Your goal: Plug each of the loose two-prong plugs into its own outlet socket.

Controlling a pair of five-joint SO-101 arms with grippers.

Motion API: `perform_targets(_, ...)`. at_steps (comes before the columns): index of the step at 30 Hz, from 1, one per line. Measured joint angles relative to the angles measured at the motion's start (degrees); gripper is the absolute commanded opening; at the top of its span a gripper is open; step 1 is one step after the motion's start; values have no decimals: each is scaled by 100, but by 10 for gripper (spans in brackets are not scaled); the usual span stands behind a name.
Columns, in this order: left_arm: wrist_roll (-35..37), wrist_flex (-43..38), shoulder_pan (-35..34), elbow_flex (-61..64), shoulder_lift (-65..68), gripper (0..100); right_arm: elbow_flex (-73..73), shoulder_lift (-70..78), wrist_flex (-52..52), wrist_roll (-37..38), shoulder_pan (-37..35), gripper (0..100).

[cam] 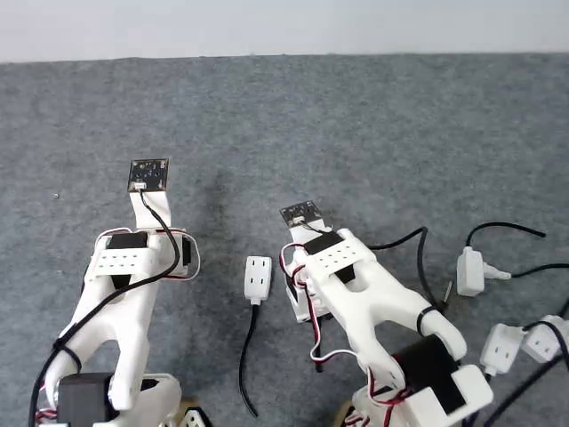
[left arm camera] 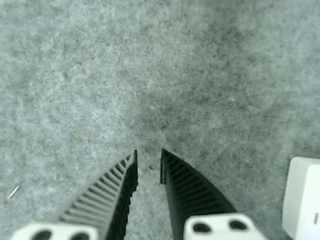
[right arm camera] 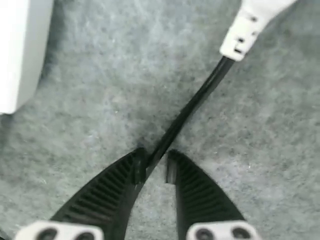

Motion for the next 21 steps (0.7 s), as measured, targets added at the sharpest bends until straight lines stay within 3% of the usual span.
perform_targets(7, 0, 0, 0, 0, 0, 73, -176, 97, 255, 492, 352, 8)
perform_targets(14, 0, 0, 0, 0, 0, 73, -1486, 114, 1996, 923, 1143, 8)
perform_targets(21, 0, 0, 0, 0, 0, 73, -3024, 114, 3657, 1240, 1266, 8)
